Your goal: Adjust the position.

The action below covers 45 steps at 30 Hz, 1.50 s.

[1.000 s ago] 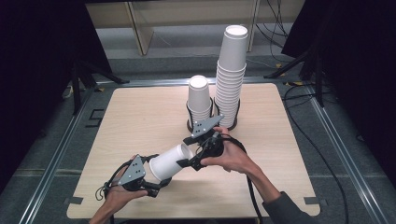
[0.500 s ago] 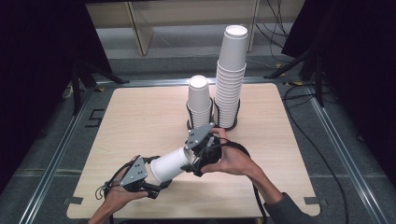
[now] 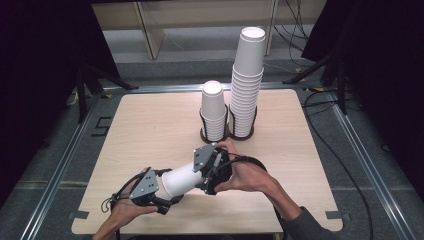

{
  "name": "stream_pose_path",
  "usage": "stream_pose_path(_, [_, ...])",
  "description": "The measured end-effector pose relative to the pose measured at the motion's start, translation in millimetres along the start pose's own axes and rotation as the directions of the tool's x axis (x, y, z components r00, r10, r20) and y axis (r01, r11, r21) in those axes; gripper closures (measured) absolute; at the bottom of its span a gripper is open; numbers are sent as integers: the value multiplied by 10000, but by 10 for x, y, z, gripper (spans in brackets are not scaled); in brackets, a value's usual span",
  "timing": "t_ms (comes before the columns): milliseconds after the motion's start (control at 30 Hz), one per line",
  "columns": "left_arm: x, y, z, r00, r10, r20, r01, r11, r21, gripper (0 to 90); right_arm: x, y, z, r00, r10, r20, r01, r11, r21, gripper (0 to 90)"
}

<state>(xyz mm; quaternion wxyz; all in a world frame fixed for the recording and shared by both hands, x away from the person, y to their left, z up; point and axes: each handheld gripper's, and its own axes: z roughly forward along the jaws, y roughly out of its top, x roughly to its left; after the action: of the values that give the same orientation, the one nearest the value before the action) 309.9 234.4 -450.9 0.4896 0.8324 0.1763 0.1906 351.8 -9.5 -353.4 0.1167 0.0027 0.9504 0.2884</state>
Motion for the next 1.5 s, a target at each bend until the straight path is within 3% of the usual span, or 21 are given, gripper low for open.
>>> stream_pose_path(33, [-2,-1,-2,10000,1,29,-1,10000,3,118,12,4,4,9998,-78,196,71,9994,331,178])
stream_pose_path(100, [-7,0,0,10000,19,62,-19,10000,32,118,2,42,58,9960,-869,209,858,9951,491,182])
stream_pose_path(200, [-23,1,18,9998,-129,133,130,9999,-66,118,26,61,85,9964,-840,141,829,9944,655,187])
stream_pose_path(233, [-24,8,16,9999,-95,139,95,10000,2,117,-5,84,121,9890,-1481,39,1476,9874,563,190])
stream_pose_path(267, [-24,8,16,9999,-95,139,95,10000,2,117,-5,84,121,9890,-1481,39,1476,9874,563,190])
stream_pose_path(300, [-20,13,13,9999,-19,147,18,10000,46,117,-19,96,147,9824,-1870,-54,1870,9816,396,191])
stream_pose_path(500, [-30,23,16,9993,45,362,-46,10000,16,117,18,112,209,9734,-2284,-188,2291,9712,656,190])
stream_pose_path(567, [-32,22,16,9991,38,422,-38,10000,4,118,13,112,246,9643,-2641,-222,2650,9611,774,187])
stream_pose_path(633, [-36,23,17,9988,40,483,-38,10000,-39,117,26,114,248,9660,-2574,-223,2584,9616,925,187])
stream_pose_path(667, [-40,25,10,9989,65,468,-61,10000,-71,119,24,118,276,9614,-2732,-313,2750,9557,1054,185])
stream_pose_path(867, [-53,29,17,9979,152,633,-150,9999,-34,121,27,127,357,9539,-2899,-774,2979,9459,1289,201])
stream_pose_path(900, [-50,28,18,9974,198,687,-200,9998,24,121,56,123,357,9617,-2649,-704,2729,9490,1578,211])
stream_pose_path(933, [-52,24,25,9977,196,655,-196,9998,-6,120,57,128,363,9609,-2668,-739,2756,9472,1639,219])
stream_pose_path(1000, [-48,23,22,9977,239,634,-242,9997,33,120,39,123,378,9575,-2759,-843,2863,9445,1611,226])
stream_pose_path(1033, [-55,23,26,9980,174,613,-171,9998,-49,120,19,128,388,9494,-2996,-941,3108,9393,1453,227])
stream_pose_path(1133, [-61,26,28,9980,152,619,-149,9999,-53,119,19,116,387,9503,-2956,-982,3075,9405,1447,230])
stream_pose_path(1167, [-58,29,21,9975,140,686,-142,9999,25,118,50,100,368,9635,-2536,-861,2645,9513,1583,231])
stream_pose_path(1233, [-53,30,20,9972,108,741,-110,9999,32,105,11,100,386,9475,-3038,-1001,3149,9407,1265,231])
stream_pose_path(1400, [-50,26,25,9972,-25,744,58,9990,-437,81,-9,61,380,9511,-2913,-1031,3017,9475,1061,231])
stream_pose_path(1433, [-33,27,3,9974,40,717,-18,9995,-318,74,-6,48,368,9571,-2719,-998,2818,9538,1041,231])
stream_pose_path(1500, [-16,12,-4,9977,-243,636,288,9970,-713,60,-17,15,345,9626,-2565,-877,2633,9616,772,232])
